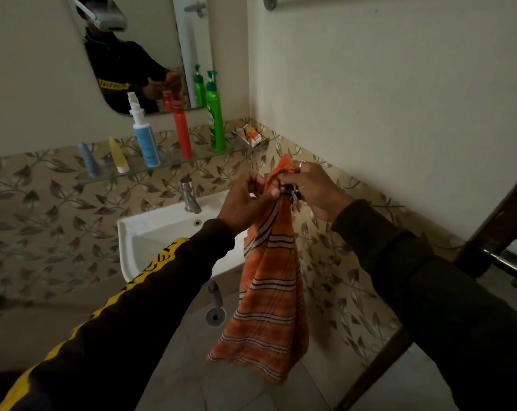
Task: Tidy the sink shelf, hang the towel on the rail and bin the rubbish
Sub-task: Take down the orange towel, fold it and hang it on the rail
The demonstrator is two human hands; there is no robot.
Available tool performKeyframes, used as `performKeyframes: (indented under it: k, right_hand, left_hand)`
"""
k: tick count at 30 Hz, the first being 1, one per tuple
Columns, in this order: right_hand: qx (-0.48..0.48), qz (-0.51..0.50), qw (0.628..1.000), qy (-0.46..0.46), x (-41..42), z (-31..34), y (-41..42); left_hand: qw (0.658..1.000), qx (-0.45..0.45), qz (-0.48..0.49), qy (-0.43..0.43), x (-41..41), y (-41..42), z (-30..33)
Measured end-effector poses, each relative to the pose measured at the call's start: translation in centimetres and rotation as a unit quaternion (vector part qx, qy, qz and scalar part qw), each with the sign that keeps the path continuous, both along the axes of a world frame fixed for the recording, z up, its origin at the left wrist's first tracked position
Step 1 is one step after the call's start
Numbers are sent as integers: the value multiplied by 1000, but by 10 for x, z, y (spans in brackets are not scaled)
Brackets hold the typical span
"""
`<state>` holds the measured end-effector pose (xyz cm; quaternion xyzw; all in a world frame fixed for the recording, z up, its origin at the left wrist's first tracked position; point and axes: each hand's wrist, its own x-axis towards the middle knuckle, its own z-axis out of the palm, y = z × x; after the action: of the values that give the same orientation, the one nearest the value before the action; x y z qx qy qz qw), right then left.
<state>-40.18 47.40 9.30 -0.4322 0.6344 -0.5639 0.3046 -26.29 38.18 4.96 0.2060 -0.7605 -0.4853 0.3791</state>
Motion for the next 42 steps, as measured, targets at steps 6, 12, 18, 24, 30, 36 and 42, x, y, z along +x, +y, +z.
performKeyframes:
  k: [6,12,18,24,30,36,42]
  right_hand:
    - [-5,13,1000,12,-3,23,-1]
    - [4,9,998,61,-6,33,3]
    - [-19,-36,998,55,-10,32,6]
    - [-45,-50,997,35,-20,30,8]
    - [-28,-67,997,25,-30,23,18]
    - [20,-133,991,-24,-48,-1,22]
    - [21,-162,982,-92,-53,-11,18]
  left_hand:
    - [998,31,-22,-42,2,-6,-8]
    - [980,148,-100,-89,10,-5,-10]
    - [968,169,-133,-133,18,-5,-21]
    - [944,162,-180,-223,24,-4,-36]
    - [957,87,-71,-267,36,-22,-45]
    - [946,-100,64,-300,55,-58,-19]
    - [889,-242,36,-386,60,-62,8]
